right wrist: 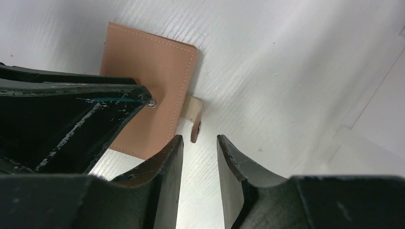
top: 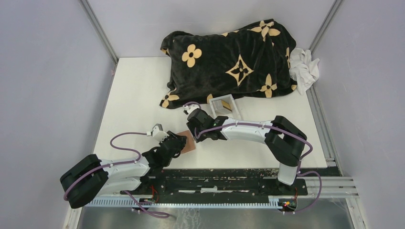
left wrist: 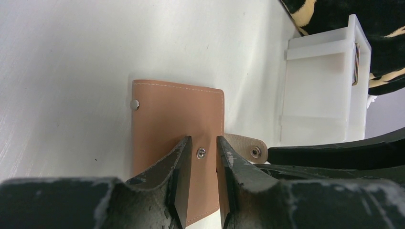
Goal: Put the credit cards into the card holder
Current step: Close the card holder at the center of the board.
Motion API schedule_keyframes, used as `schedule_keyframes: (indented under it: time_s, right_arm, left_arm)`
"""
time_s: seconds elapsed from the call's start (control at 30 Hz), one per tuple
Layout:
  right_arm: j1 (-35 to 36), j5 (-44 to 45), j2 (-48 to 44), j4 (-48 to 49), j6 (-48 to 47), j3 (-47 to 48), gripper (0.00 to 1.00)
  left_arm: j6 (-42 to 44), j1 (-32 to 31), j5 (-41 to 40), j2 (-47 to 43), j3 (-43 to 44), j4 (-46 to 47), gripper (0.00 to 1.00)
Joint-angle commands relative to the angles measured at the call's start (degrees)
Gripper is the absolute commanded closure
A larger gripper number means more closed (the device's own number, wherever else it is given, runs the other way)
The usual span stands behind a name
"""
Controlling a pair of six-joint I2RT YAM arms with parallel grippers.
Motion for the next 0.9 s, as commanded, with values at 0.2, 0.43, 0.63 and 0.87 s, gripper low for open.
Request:
schedule_keyframes:
  time_s: [0.2,0.43,0.63,0.87]
  right_arm:
    - [-0.47,-1.68,0.04,2.89,0.56,1.08,0.65]
    - [-0.66,-2.11,0.02,3.42,0.7,1.1,0.66]
    - [-0.79,-2.64,0.05,3.62,0.78,1.45,0.68]
    - [-0.94,-3.19,0.5,3.57,0.81,1.95,0.74]
  left_arm:
    - [-1.59,-0.01,-1.8,1.34,-0.16,-3.69,0.66]
    - [-1.65,-0.07,-1.63,1.63,-0.23,-3.57,0.66]
    - [-1.89,-0.08,-1.54,1.7,-0.26,-3.49,0.66]
    - [-1.85,-0.07,-1.52,1.87,-0.36,-3.4,0.66]
